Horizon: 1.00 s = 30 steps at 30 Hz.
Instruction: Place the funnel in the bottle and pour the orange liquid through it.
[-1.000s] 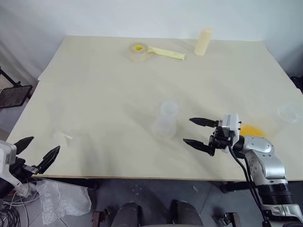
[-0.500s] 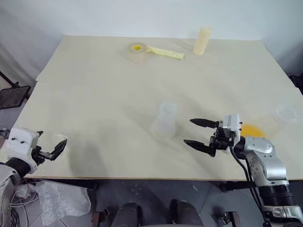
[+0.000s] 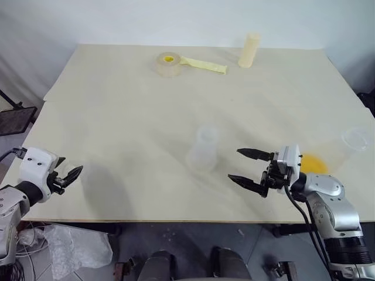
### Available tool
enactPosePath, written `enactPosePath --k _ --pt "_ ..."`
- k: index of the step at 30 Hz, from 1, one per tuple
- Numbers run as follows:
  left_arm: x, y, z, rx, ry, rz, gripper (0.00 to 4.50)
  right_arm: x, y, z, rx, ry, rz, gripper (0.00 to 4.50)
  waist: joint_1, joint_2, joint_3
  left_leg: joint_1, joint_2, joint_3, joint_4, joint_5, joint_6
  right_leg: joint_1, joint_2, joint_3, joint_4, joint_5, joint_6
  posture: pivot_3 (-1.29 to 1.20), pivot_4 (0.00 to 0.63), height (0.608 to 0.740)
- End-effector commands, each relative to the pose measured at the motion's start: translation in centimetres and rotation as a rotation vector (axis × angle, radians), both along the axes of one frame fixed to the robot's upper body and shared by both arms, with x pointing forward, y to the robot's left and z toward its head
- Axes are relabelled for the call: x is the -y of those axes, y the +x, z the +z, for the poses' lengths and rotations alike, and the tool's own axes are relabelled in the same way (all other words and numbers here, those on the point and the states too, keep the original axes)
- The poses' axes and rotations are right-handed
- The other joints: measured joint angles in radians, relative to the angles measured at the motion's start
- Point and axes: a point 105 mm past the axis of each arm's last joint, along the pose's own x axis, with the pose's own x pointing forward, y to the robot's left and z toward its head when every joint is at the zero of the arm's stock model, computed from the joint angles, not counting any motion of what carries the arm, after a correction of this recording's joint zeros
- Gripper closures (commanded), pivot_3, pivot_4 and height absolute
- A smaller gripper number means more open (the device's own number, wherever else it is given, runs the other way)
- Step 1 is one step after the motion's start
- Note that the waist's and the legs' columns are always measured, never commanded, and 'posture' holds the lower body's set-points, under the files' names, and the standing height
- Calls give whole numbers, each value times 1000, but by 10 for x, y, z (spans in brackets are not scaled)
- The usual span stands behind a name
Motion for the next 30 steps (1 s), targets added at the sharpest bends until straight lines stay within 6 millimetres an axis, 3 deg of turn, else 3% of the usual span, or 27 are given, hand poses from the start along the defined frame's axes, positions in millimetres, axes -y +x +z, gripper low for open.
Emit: enactPosePath --k 1,6,7,11,18,23,30 --pt "0 3 10 27 29 -18 2799 5 -3 13 52 3 -15 0 1 0 0 0 0 0 0 0 0 0 0 0 0 0 0 0 150 740" --pt "2 6 16 32 23 -34 4379 7 -4 12 54 4 -30 0 3 0 0 0 0 0 0 0 0 0 0 0 0 0 0 0 150 740" --pt "3 7 19 45 13 -40 4471 7 -4 12 56 5 -35 0 3 0 0 0 0 0 0 0 0 0 0 0 0 0 0 0 150 740" --pt "8 11 36 89 -40 -54 4471 8 -4 13 65 8 -47 0 1 1 0 0 0 0 0 0 0 0 0 0 0 0 0 0 150 740" --pt "36 18 79 194 -213 -171 4471 10 -2 17 87 16 -66 0 2 1 0 0 0 0 0 0 0 0 0 0 1 0 0 0 150 740" --pt "86 39 121 248 -346 -389 4471 12 0 31 140 39 -55 0 8 0 0 0 -1 0 1 0 0 0 0 0 1 0 0 0 150 740" --pt "142 54 148 167 -488 -653 4471 14 1 34 166 46 -83 0 0 0 0 1 -6 -1 0 0 0 1 1 -1 2 0 1 0 150 740"
